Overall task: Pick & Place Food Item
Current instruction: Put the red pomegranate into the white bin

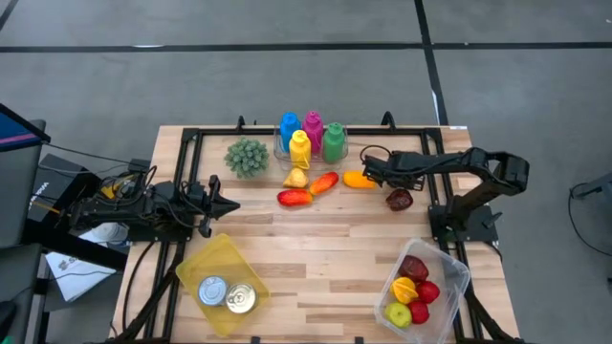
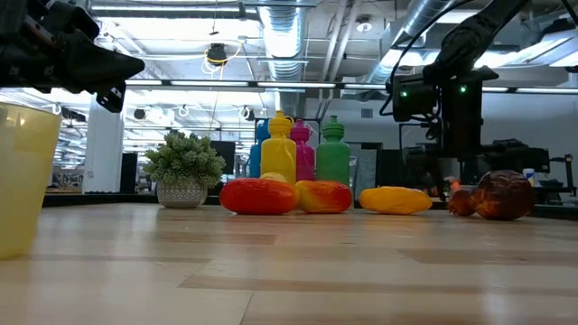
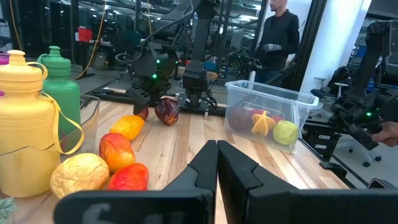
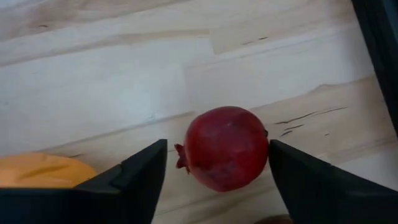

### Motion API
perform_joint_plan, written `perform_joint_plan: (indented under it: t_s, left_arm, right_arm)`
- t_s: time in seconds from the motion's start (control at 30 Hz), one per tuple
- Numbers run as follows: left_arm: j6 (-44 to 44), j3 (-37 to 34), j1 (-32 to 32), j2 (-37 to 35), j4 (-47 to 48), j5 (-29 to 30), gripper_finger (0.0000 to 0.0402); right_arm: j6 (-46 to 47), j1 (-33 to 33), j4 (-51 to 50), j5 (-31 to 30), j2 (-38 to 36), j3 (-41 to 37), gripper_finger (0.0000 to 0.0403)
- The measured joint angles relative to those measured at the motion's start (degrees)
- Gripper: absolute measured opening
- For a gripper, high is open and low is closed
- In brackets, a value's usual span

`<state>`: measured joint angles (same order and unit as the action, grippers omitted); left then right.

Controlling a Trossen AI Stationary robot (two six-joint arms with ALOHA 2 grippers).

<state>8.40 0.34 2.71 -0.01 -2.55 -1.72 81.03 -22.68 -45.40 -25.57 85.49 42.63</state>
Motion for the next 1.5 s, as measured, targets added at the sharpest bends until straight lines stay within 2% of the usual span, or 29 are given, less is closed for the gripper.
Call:
perform_joint_plan:
  t_s: [0.23,0.53,0.73,0.93,1.1,1.2,1.3,1.5]
  left_arm:
    - [0.0,0.0,0.0,0.0,0.0,0.0,0.0000]
    - [0.0,0.0,0.0,0.0,0.0,0.0,0.0000]
    - [0.0,0.0,0.0,0.0,0.0,0.0,0.0000]
    - [0.0,0.0,0.0,0.0,0.0,0.0,0.0000]
    - [0.0,0.0,0.0,0.0,0.0,0.0,0.0000]
    - [0.0,0.0,0.0,0.0,0.0,0.0,0.0000]
    - [0.0,0.0,0.0,0.0,0.0,0.0,0.0000]
    - [0.0,0.0,0.0,0.0,0.0,0.0,0.0000]
  right_arm:
    - [-0.9,0.0,0.0,0.9,0.0,0.0,0.0229]
    - [-6.4,0.8,0.3,2.1,0.0,0.0,0.0152]
    - [-9.3,3.0,-1.0,4.4,-1.1,1.6,0.0147]
    - [-16.3,6.8,-2.8,6.3,-8.3,7.3,0.0146]
    - [-18.7,13.7,-7.8,14.7,-17.1,13.4,0.0147]
    - [-16.7,19.8,-10.1,20.9,-22.3,16.2,0.0147]
    - [-11.2,27.5,-9.2,25.8,-26.6,17.6,0.0147]
    - [5.2,46.7,-11.9,26.4,-29.4,18.3,0.0148]
